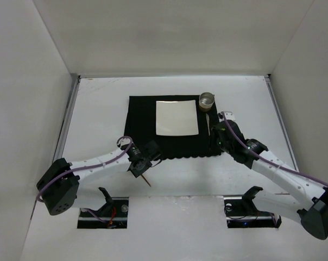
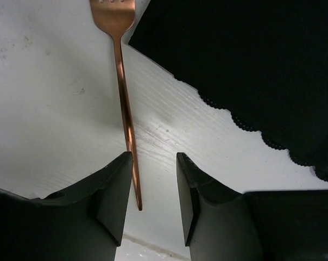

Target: Set the dinner table for one person

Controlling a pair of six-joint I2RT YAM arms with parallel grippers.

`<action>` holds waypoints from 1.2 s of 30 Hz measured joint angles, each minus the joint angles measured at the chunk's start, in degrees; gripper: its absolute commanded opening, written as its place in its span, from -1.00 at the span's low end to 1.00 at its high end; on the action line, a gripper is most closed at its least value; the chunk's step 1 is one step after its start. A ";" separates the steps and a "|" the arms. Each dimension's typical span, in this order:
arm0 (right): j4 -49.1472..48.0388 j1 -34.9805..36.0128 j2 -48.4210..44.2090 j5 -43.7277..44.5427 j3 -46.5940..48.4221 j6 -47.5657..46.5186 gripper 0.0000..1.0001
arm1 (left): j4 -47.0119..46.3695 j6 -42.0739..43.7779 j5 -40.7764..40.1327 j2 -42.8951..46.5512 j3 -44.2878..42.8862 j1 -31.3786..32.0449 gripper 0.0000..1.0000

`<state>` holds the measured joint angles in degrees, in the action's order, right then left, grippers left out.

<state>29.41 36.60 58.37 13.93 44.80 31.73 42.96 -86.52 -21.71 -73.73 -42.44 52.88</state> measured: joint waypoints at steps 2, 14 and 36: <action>-0.42 0.76 -0.02 -0.46 -0.50 -0.02 -0.34 | 0.11 -1.51 -0.26 -0.20 0.09 0.63 -0.30; -1.64 3.58 0.90 -2.40 -1.53 -0.31 -0.35 | 1.70 -6.73 -1.18 -0.48 2.47 1.92 -0.37; -2.95 5.86 2.91 -5.18 -1.66 -0.44 -0.03 | -3.30 -2.27 -1.14 -0.57 5.86 -1.22 -0.60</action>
<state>26.46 42.46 61.28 8.75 43.13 31.29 39.66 -88.79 -22.85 -74.30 -36.58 51.66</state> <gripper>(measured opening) 0.479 0.249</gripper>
